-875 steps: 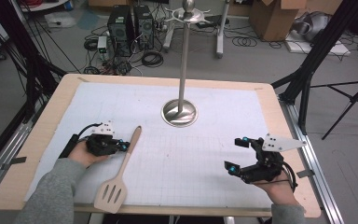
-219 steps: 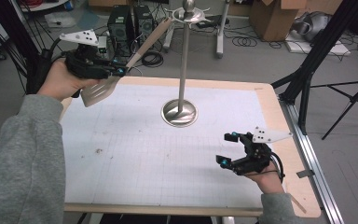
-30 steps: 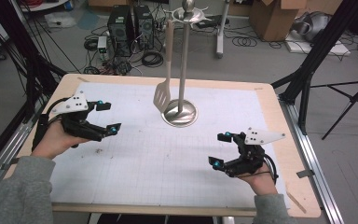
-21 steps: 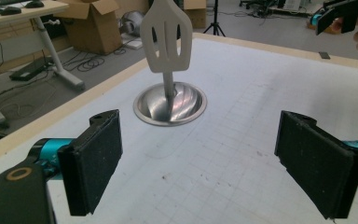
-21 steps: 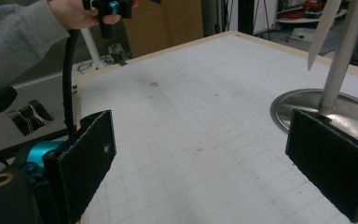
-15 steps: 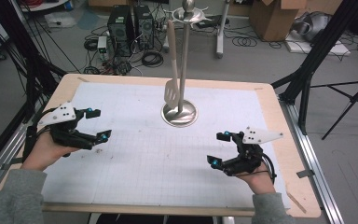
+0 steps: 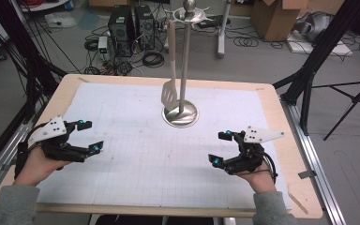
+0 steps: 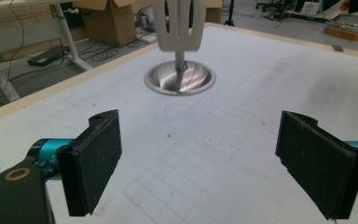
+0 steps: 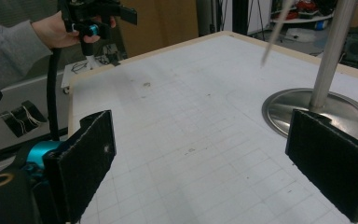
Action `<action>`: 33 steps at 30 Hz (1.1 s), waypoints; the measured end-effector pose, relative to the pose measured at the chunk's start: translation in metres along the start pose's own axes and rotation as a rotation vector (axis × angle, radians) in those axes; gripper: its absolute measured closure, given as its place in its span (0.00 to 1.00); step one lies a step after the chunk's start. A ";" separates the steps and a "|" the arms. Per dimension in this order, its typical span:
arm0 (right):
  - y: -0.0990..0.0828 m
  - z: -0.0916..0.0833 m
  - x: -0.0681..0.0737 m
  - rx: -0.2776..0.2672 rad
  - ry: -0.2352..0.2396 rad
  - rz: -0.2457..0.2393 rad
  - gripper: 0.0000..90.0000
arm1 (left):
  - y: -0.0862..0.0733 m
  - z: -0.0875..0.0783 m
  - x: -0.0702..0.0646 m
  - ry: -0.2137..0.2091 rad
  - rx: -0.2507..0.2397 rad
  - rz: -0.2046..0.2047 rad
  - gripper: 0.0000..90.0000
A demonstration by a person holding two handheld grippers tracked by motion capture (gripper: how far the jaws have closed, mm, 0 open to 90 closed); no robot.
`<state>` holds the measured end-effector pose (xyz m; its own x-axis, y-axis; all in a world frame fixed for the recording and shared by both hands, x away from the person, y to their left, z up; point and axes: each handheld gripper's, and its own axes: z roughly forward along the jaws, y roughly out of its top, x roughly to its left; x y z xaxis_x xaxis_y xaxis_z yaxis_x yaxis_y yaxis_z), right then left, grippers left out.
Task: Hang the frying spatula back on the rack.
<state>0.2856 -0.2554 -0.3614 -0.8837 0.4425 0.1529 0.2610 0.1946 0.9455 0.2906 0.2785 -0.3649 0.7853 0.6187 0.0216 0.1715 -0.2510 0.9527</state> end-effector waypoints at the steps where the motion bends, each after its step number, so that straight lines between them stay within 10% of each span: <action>1: 0.000 0.000 0.000 0.001 0.002 -0.004 0.08 | -0.003 -0.001 0.001 0.004 0.004 -0.005 0.17; 33: -0.014 -0.008 -0.006 -0.011 -0.084 0.020 0.08 | -0.053 -0.048 0.002 0.197 0.022 -0.076 0.17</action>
<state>0.2843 -0.2680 -0.3736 -0.8426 0.5181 0.1473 0.2734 0.1757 0.9457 0.2546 0.3291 -0.4003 0.6388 0.7693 0.0109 0.2405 -0.2131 0.9470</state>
